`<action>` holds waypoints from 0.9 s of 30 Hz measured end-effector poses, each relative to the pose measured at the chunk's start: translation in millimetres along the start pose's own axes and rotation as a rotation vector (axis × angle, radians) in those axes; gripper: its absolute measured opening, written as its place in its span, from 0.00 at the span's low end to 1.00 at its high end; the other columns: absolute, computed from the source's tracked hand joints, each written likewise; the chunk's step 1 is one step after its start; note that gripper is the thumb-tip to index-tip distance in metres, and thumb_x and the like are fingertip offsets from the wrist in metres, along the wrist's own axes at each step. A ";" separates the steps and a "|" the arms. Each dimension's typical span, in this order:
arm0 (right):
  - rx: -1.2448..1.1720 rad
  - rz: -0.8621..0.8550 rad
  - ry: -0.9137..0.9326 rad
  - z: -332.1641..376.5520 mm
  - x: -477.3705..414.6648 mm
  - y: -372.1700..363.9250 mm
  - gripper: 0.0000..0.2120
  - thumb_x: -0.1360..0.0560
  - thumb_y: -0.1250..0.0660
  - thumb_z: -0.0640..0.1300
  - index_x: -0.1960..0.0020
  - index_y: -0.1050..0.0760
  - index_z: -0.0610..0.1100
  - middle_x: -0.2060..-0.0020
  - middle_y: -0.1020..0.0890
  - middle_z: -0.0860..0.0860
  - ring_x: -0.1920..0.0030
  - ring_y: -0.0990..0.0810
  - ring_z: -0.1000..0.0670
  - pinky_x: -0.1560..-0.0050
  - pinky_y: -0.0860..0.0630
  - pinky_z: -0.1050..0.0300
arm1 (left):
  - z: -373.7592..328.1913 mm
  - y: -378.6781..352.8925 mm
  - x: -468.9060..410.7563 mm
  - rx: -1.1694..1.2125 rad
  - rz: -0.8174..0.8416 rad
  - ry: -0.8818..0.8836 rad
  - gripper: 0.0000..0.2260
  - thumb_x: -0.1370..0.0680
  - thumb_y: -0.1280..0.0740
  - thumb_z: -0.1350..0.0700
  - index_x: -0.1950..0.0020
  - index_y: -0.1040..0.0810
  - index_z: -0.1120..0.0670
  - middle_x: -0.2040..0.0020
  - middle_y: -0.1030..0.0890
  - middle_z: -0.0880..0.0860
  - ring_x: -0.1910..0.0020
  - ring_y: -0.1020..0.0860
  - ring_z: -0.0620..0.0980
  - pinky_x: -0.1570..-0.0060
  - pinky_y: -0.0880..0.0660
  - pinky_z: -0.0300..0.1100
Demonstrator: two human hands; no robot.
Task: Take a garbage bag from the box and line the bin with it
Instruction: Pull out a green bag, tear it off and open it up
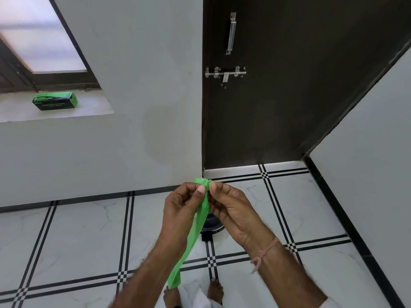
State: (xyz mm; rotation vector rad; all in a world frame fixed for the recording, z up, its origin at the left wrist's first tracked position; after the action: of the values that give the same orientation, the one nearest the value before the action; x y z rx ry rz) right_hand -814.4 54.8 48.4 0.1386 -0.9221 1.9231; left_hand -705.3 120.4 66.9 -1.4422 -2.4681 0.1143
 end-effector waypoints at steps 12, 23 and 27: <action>0.041 -0.306 -0.105 11.6 -20.2 41.7 0.13 0.14 0.44 0.42 0.44 0.21 0.43 0.57 0.13 0.47 0.54 0.15 0.46 0.49 0.20 0.44 | 33.7 35.8 -25.9 0.431 -0.225 0.318 0.06 0.15 0.40 0.62 0.42 0.24 0.58 0.45 0.17 0.61 0.48 0.18 0.56 0.52 0.16 0.51; 0.251 -0.262 0.250 42.9 -44.9 56.8 0.12 0.14 0.39 0.45 0.55 0.25 0.45 0.66 0.17 0.53 0.66 0.19 0.55 0.65 0.20 0.60 | 36.1 75.9 -30.1 -0.226 0.000 0.218 0.14 0.15 0.42 0.45 0.39 0.20 0.47 0.42 0.15 0.52 0.41 0.18 0.54 0.48 0.20 0.51; 0.356 -0.031 0.203 51.6 -44.5 37.4 0.10 0.15 0.38 0.46 0.55 0.25 0.46 0.68 0.21 0.54 0.68 0.23 0.56 0.65 0.22 0.62 | 24.7 46.9 -55.4 -0.333 0.093 0.237 0.22 0.17 0.42 0.37 0.24 0.31 0.42 0.25 0.27 0.49 0.26 0.29 0.52 0.30 0.30 0.54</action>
State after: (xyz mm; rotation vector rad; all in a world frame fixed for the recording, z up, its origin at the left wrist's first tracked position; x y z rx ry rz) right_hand -834.9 -20.0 44.5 0.1618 -0.4371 2.0146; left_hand -647.0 97.6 22.5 -1.5923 -2.3018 -0.4438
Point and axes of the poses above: each hand's wrist, its own x-axis away from the middle knuckle, its own y-axis out of the back of the hand, z = x × y, the point moved 6 cm from there along -x, towards the middle knuckle
